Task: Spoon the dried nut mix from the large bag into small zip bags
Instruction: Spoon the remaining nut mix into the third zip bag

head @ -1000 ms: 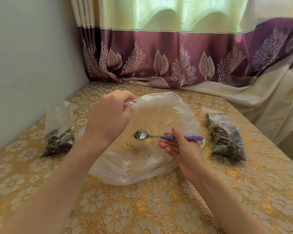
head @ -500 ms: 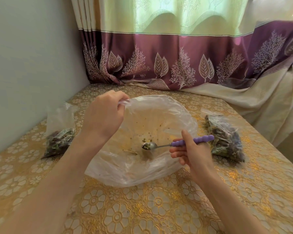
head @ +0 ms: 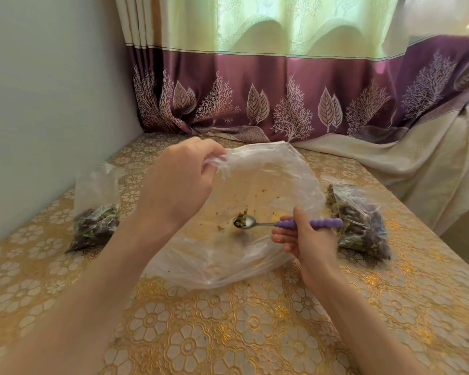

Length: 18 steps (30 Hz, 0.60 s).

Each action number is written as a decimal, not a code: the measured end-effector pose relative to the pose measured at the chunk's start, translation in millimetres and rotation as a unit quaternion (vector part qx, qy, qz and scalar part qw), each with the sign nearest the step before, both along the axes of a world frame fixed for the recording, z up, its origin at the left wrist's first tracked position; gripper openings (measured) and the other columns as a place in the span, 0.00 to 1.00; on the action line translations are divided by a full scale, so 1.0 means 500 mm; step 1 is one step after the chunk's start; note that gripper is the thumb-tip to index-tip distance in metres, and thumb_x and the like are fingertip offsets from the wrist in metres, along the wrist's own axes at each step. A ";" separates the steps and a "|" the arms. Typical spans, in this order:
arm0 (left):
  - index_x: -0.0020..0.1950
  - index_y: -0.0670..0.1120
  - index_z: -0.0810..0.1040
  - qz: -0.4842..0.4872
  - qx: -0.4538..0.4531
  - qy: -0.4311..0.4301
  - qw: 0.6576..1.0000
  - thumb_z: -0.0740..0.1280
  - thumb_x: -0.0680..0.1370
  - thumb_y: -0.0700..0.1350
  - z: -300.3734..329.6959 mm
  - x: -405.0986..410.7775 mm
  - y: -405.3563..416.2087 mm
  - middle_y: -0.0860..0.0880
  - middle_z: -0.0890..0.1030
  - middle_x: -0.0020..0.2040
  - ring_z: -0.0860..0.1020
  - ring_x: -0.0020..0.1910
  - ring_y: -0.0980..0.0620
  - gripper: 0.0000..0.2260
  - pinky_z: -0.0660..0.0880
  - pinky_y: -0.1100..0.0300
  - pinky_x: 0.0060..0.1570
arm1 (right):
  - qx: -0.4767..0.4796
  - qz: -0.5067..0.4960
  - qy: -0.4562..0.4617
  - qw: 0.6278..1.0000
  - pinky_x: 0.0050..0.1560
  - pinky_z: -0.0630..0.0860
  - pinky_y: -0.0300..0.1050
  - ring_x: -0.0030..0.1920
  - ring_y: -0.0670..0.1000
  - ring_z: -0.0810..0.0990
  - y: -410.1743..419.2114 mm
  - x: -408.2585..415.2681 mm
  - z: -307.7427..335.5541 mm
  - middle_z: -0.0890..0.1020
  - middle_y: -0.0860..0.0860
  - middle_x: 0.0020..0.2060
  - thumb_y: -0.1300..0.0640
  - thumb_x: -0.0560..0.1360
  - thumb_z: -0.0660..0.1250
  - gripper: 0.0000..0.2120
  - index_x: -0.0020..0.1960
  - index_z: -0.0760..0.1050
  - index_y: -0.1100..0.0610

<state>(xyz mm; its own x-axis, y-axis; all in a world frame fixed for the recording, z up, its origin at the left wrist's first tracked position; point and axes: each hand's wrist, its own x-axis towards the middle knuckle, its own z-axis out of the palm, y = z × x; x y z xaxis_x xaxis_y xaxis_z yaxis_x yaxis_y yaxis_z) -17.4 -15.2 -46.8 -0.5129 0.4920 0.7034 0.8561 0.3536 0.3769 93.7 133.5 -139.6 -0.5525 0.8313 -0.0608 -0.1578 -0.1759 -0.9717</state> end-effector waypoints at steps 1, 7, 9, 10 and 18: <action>0.53 0.47 0.81 -0.003 0.003 -0.001 1.000 0.65 0.76 0.37 0.002 0.001 0.000 0.49 0.82 0.48 0.79 0.46 0.48 0.10 0.76 0.49 0.48 | -0.013 -0.004 0.012 1.000 0.20 0.71 0.34 0.24 0.48 0.80 0.002 0.000 0.000 0.82 0.55 0.26 0.54 0.79 0.62 0.16 0.39 0.78 0.64; 0.53 0.46 0.82 -0.006 -0.012 -0.014 1.000 0.64 0.76 0.36 -0.001 0.008 0.007 0.49 0.83 0.50 0.79 0.47 0.50 0.11 0.75 0.54 0.51 | -0.067 -0.019 0.071 0.995 0.23 0.73 0.34 0.27 0.47 0.82 0.007 -0.001 0.006 0.83 0.54 0.27 0.54 0.79 0.62 0.16 0.41 0.78 0.64; 0.54 0.46 0.82 -0.003 -0.020 -0.020 1.000 0.64 0.76 0.36 -0.005 0.009 0.007 0.49 0.82 0.50 0.79 0.47 0.50 0.11 0.74 0.56 0.50 | -0.071 -0.027 0.080 0.994 0.24 0.74 0.33 0.28 0.47 0.82 0.010 0.000 0.009 0.83 0.53 0.27 0.53 0.79 0.61 0.16 0.41 0.78 0.63; 0.54 0.46 0.82 -0.002 -0.023 -0.021 0.999 0.64 0.76 0.36 -0.007 0.009 0.008 0.49 0.82 0.51 0.78 0.48 0.51 0.11 0.74 0.57 0.50 | -0.070 -0.030 0.084 0.994 0.25 0.74 0.33 0.28 0.47 0.83 0.012 0.000 0.010 0.83 0.53 0.27 0.52 0.79 0.61 0.16 0.41 0.78 0.63; 0.54 0.46 0.82 -0.005 -0.042 -0.033 0.999 0.65 0.75 0.36 -0.009 0.002 0.005 0.49 0.82 0.51 0.74 0.44 0.55 0.11 0.68 0.65 0.48 | -0.049 -0.044 0.137 0.988 0.27 0.76 0.33 0.30 0.47 0.83 0.021 -0.001 0.017 0.84 0.53 0.30 0.53 0.78 0.63 0.14 0.42 0.78 0.63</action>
<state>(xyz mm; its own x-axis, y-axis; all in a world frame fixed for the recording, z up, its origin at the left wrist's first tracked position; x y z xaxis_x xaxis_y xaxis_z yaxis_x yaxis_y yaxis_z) -16.3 -12.9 -51.5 -0.5507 0.5531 0.6252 0.8346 0.3768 0.4018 93.4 144.2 -131.2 -0.4851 0.8745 -0.0026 -0.4308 -0.2416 -0.8695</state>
